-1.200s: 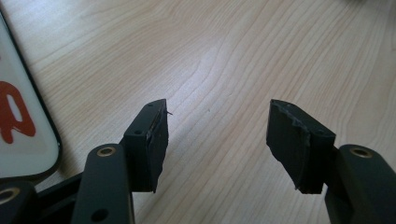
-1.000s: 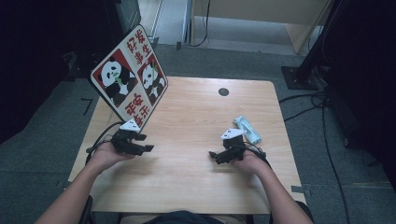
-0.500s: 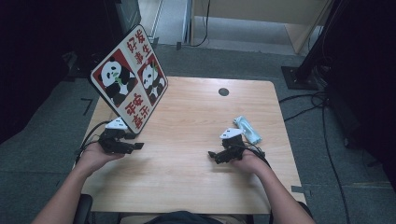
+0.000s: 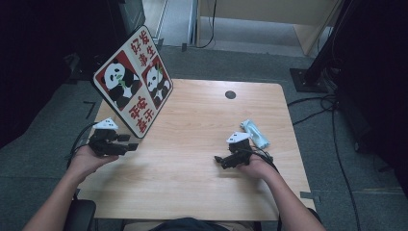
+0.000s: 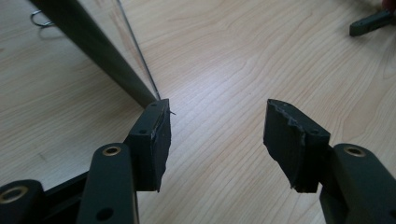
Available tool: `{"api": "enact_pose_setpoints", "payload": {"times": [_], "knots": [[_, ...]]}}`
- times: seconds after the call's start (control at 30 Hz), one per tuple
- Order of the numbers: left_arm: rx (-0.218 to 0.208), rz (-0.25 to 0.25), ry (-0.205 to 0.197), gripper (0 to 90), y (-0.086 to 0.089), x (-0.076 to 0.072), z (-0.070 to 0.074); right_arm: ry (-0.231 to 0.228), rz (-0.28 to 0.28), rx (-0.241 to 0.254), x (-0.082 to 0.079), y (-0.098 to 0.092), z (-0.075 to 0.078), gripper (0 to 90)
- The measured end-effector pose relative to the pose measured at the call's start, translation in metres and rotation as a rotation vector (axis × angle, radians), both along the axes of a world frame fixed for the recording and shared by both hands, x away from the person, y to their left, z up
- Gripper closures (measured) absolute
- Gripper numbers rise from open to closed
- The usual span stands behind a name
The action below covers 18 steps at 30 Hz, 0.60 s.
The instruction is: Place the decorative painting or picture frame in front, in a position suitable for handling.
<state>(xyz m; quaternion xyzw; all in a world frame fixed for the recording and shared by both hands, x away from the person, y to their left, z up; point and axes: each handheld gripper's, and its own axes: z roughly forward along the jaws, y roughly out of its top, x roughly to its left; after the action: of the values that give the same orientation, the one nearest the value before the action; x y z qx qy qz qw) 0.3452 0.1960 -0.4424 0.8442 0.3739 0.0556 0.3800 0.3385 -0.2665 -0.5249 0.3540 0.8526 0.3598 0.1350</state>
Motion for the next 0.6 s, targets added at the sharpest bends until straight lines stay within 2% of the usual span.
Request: {"api": "enact_pose_setpoints", "payload": {"times": [0.13, 0.17, 0.23, 0.33, 0.47, 0.6], "knots": [[-0.031, 0.023, 0.01, 38.8, 0.01, 0.0, 0.004, 0.0, 0.0, 0.0, 0.0, 0.0, 0.0, 0.0], [-0.036, 0.024, 0.002, 37.1, 0.012, 0.0, 0.005, 0.0, 0.0, 0.0, 0.0, 0.0, 0.0, 0.0], [-0.036, 0.031, -0.015, 38.1, 0.016, 0.0, 0.009, 0.0, 0.0, 0.0, 0.0, 0.0, 0.0, 0.0], [-0.021, 0.034, -0.013, 39.5, 0.019, 0.002, 0.014, 0.0, 0.0, 0.0, 0.0, 0.0, 0.0, 0.0], [-0.023, 0.05, -0.012, 41.0, 0.023, 0.007, 0.023, 0.0, 0.0, 0.0, 0.0, 0.0, 0.0, 0.0], [-0.015, 0.058, -0.025, 41.3, 0.025, 0.012, 0.033, 0.0, -0.001, 0.0, 0.0, 0.0, 0.0, 0.0]]}}
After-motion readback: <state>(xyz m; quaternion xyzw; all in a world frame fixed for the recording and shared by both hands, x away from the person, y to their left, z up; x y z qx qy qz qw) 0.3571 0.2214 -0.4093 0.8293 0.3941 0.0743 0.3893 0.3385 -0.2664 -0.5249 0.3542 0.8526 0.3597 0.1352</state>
